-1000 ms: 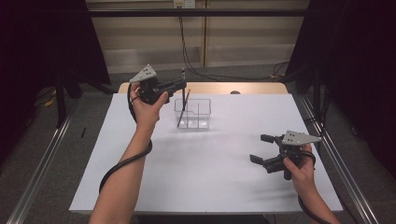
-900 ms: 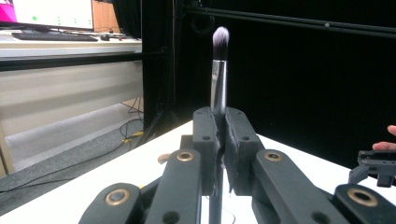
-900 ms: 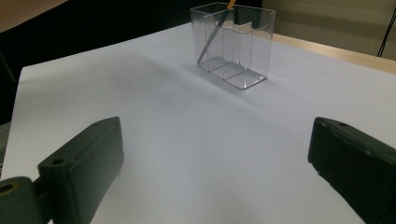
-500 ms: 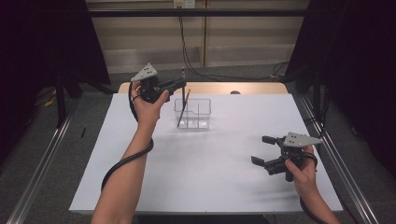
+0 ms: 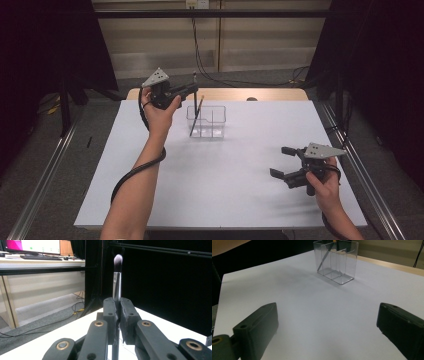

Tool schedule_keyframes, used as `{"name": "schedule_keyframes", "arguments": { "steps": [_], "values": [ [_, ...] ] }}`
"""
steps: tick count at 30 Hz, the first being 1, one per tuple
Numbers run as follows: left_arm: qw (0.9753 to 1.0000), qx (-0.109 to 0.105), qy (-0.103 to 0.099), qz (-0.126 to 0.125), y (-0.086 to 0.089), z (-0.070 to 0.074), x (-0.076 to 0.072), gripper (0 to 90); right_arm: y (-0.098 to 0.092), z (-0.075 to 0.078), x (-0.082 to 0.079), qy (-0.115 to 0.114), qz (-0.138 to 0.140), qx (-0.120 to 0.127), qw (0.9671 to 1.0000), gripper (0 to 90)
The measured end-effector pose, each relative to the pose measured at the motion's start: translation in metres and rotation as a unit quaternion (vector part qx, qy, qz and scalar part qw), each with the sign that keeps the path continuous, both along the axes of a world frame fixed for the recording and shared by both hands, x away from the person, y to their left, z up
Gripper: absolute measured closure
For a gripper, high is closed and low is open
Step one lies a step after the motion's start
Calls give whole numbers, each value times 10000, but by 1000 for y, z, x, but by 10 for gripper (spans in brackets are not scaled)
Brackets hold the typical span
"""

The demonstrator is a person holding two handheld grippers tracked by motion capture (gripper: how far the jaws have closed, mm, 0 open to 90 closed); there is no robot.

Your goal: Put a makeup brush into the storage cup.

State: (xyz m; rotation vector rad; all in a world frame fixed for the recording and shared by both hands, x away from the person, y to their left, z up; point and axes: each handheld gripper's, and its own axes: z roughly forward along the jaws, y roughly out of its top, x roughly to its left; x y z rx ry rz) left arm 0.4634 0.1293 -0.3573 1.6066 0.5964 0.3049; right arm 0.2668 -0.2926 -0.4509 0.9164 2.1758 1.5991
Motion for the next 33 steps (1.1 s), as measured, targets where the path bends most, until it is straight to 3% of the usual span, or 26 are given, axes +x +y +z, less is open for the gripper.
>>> {"name": "schedule_keyframes", "arguments": {
  "steps": [15, 33],
  "values": [
    [9999, 73, -40, 120, -1, -7, 5, 839, -1, -2, -1, 6, 20, -1, 10000, 32],
    [9996, 103, 66, 251, 3, -17, 7, 839, -1, -3, -1, -1, 67, 7, 10000, 35]
  ]
}}
